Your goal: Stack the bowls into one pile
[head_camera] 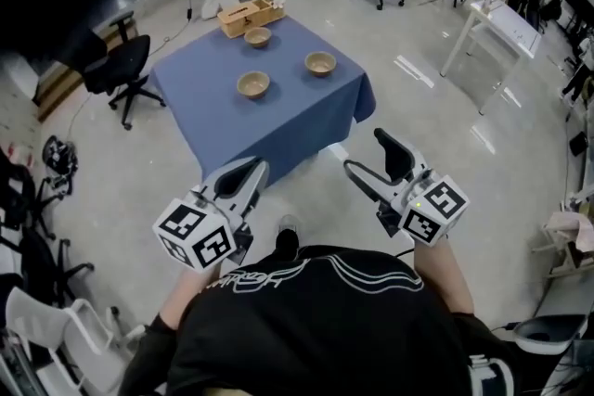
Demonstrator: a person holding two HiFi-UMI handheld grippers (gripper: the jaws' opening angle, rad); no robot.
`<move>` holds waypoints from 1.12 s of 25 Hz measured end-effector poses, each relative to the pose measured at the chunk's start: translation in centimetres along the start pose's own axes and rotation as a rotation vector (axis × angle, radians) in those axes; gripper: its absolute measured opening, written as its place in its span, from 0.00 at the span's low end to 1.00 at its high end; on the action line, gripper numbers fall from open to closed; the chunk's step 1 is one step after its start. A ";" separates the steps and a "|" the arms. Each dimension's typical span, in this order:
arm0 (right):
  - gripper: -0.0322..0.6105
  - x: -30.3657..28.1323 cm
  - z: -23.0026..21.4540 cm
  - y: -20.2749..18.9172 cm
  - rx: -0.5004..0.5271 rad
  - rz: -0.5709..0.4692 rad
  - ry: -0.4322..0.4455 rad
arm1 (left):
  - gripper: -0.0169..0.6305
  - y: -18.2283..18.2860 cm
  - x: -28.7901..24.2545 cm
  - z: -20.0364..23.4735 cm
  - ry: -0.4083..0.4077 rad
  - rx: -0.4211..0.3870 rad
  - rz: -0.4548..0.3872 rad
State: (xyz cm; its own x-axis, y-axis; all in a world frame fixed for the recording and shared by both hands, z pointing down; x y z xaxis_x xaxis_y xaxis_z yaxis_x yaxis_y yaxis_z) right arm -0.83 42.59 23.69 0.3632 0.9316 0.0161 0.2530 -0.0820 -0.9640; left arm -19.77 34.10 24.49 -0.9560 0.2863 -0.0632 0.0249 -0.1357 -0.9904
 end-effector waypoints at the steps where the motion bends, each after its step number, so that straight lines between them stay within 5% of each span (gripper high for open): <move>1: 0.62 -0.6 -0.4 0.2 0.001 0.001 0.002 | 0.08 0.2 -0.4 0.6 0.001 -0.003 -0.004; 28: 0.62 -22.4 -19.0 2.0 -0.135 0.069 -0.105 | 0.08 1.5 -17.8 25.9 -0.076 0.074 0.087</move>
State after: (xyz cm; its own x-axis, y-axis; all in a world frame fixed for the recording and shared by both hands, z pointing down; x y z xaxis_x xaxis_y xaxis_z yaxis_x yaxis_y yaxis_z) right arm 8.55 14.80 26.48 0.2896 0.9535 -0.0831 0.3520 -0.1868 -0.9172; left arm -10.22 4.27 27.34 -0.9706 0.1987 -0.1361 0.0896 -0.2268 -0.9698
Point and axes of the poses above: the fingertips, and each gripper's own axes: x backward along the fingers, z to its left, y out of its top, the point moved 3 cm from there along x, backward along the fingers, and after that the axes turned 9 degrees about -x, right-handed, at the moved point
